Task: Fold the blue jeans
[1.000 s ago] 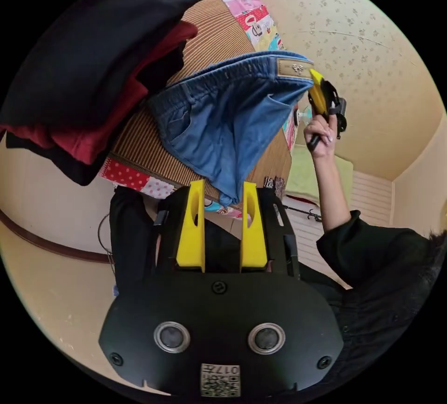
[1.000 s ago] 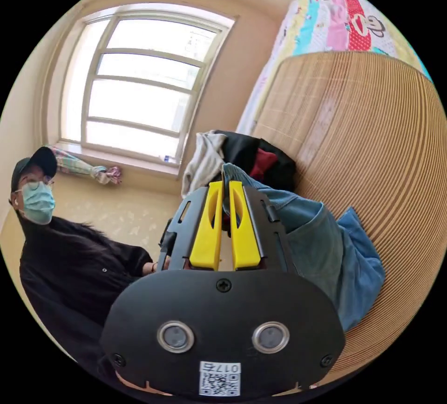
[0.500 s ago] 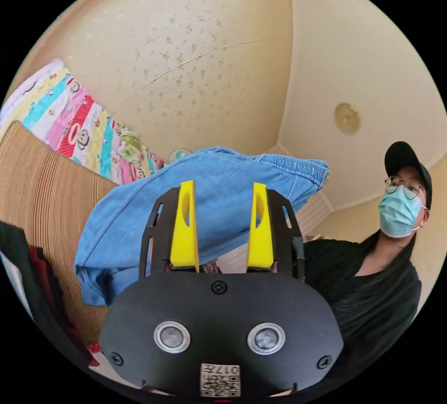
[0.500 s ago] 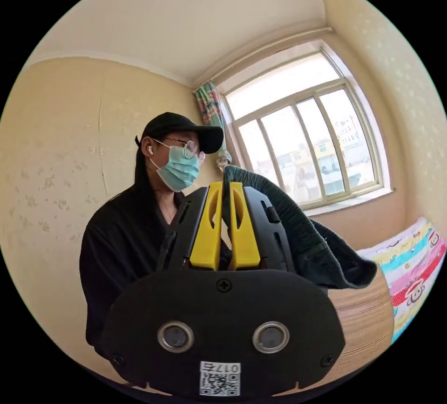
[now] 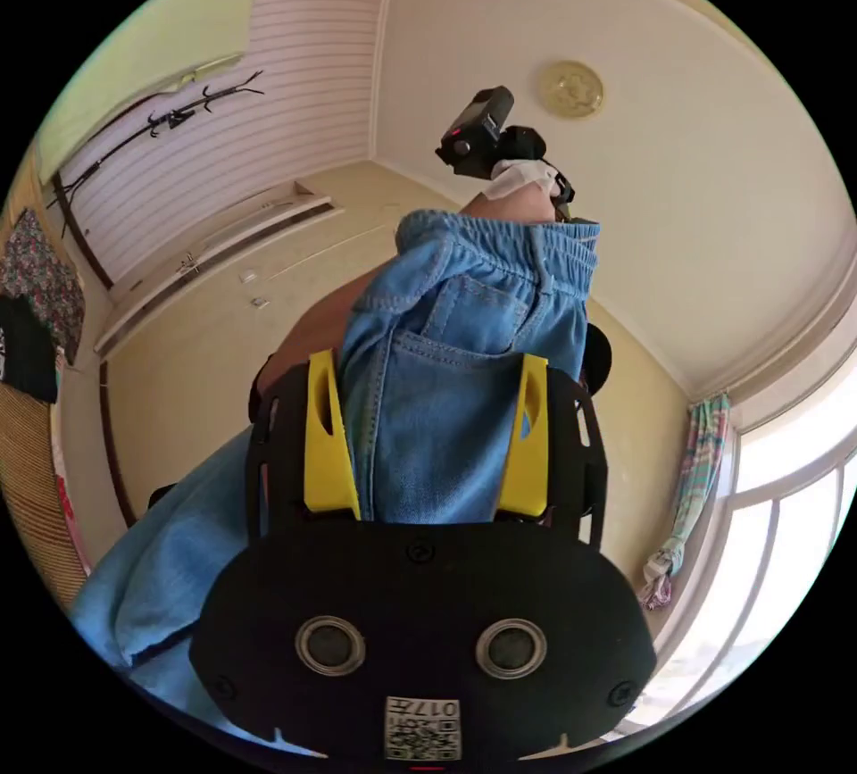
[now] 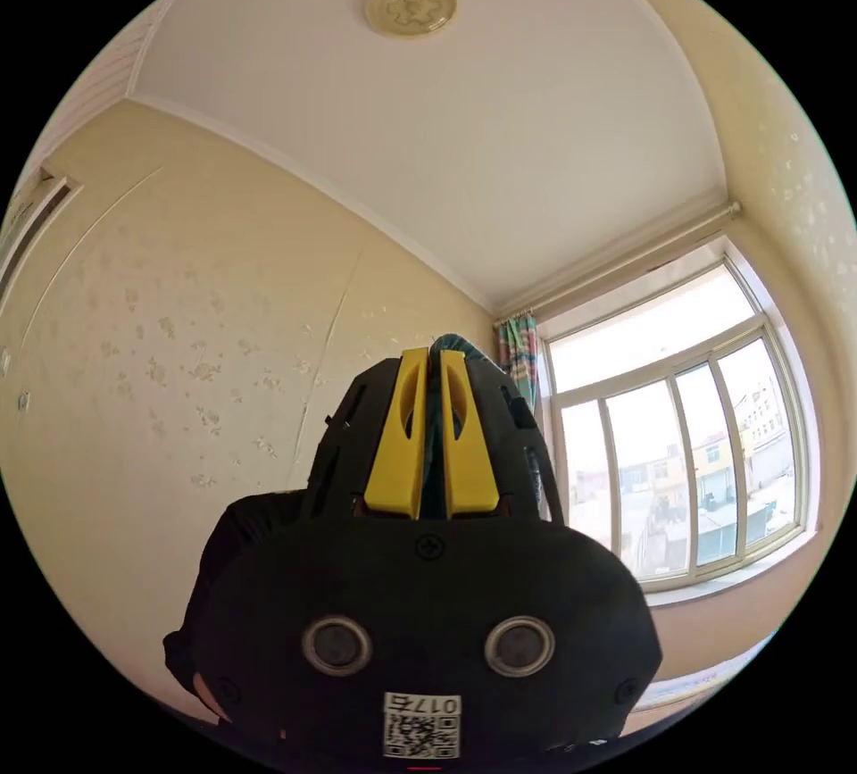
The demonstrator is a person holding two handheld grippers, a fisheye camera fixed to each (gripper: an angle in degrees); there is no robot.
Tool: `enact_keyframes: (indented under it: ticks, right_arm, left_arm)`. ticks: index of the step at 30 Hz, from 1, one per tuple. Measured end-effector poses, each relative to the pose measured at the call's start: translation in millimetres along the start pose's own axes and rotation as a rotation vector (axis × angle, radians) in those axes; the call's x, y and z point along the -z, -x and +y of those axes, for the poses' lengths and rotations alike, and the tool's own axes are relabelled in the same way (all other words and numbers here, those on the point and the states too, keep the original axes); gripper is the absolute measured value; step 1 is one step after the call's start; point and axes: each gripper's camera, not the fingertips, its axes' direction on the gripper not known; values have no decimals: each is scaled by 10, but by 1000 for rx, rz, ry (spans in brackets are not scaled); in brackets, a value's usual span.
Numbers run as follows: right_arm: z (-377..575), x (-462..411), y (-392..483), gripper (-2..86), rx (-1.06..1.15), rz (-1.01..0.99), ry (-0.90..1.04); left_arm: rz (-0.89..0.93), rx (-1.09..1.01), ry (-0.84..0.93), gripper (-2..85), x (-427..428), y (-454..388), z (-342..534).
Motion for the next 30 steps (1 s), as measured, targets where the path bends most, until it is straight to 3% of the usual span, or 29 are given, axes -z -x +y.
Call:
enact_keyframes:
  ticks: [4,5,7,12,14,15,17,20,26,30]
  right_arm:
    - [-65,111,78,22,-37,-66,30]
    - [-89,103,105,22,-48,-59,46]
    - [-191,42,299,23,-77,41,128]
    - [-363,99,1189,23,44,330,108]
    - [-418,120,1492,23,72,485,69]
    - [-468,96,1633,22,82,582,59]
    - [-554,7,1787,22,131,700,62]
    - [-772,-142,1893,20,214,846,72]
    - [-1526,317,1259,17,178,1301,67]
    - [-2187,1552,-266,10,-6,1797,106]
  left_arm:
    - [105,-31,-198,156,11,224,56]
    - [139,-79,-263,96,100,179,102]
    - [133,-137,-330,60,199,-3,171]
    - [-370,-471,-497,52,89,-1333,532]
    - [-668,-718,-555,51,-384,-2071,769]
    - [-753,-771,-550,51,-552,-2221,798]
    - [-1087,-925,-561,51,-1225,-2626,824]
    - [-1231,-1019,-604,51,-1708,-2855,690]
    - [-1450,-908,-712,53,-1409,-2980,-102]
    - [-1661,-688,-844,54,-411,-2886,-990]
